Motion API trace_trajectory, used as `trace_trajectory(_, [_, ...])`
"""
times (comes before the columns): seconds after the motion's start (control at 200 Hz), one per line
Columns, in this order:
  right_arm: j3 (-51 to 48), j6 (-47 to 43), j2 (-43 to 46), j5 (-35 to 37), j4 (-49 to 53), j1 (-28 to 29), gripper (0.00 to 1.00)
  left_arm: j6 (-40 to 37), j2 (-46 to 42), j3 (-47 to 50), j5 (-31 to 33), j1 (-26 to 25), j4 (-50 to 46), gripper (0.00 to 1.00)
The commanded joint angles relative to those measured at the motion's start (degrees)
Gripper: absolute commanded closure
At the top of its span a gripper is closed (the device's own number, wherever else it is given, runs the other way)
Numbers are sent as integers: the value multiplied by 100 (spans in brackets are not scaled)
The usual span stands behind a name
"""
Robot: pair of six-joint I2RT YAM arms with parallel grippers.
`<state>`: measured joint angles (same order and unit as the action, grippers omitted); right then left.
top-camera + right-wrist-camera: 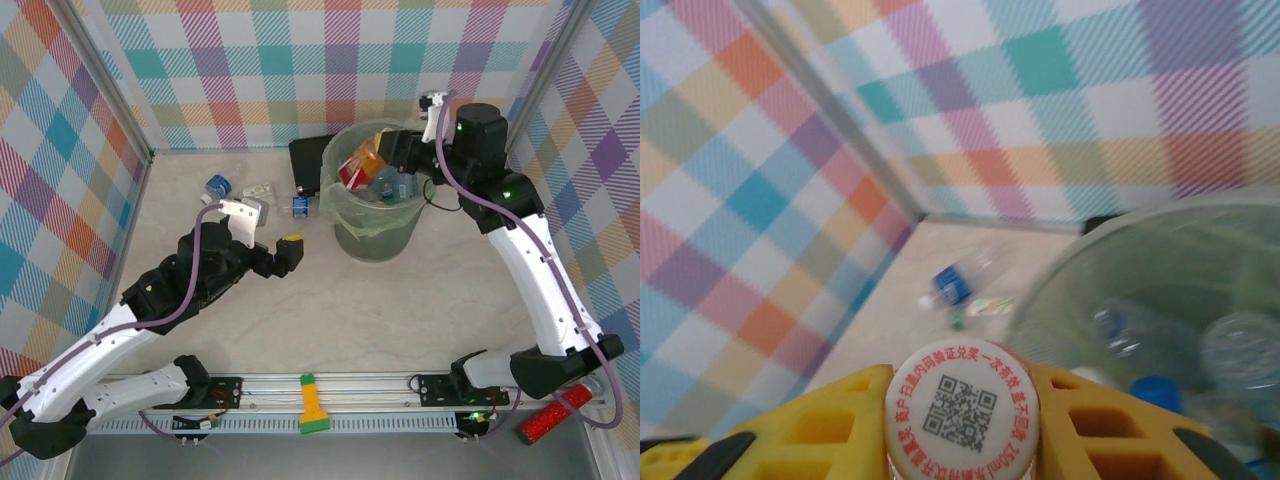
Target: Put the plastic bottles in the bin
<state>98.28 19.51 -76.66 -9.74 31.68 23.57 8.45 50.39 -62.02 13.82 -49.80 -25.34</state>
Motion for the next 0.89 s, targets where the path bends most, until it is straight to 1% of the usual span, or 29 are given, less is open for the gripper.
trace_trajectory(0.0, [120,-707,-117,1295,-264,-46,76,191,-52,145,142,-70,95,0])
trace_trajectory(0.085, [142,-1147,-320,1905,-539,-74,76,270,-90,192,147,-66,86,0])
trace_trajectory(0.21, [252,-1523,-791,2229,-832,-134,76,357,-196,287,169,-65,86,1])
trace_trajectory(0.29, [244,-1765,-1103,2290,-1062,-134,74,394,-274,355,198,-69,92,1])
trace_trajectory(0.405, [244,-1970,-1511,2436,-1243,-134,73,445,-370,374,239,-65,1,0])
trace_trajectory(0.555, [209,-2189,-1976,2446,-1271,-124,74,464,-542,439,343,-64,-100,0])
trace_trajectory(0.72, [51,-2120,-2344,2416,-1108,-124,73,473,-618,498,414,-65,-120,1])
trace_trajectory(0.89, [-408,-1953,-2368,2399,-1120,-122,73,480,-592,501,410,-65,-143,0])
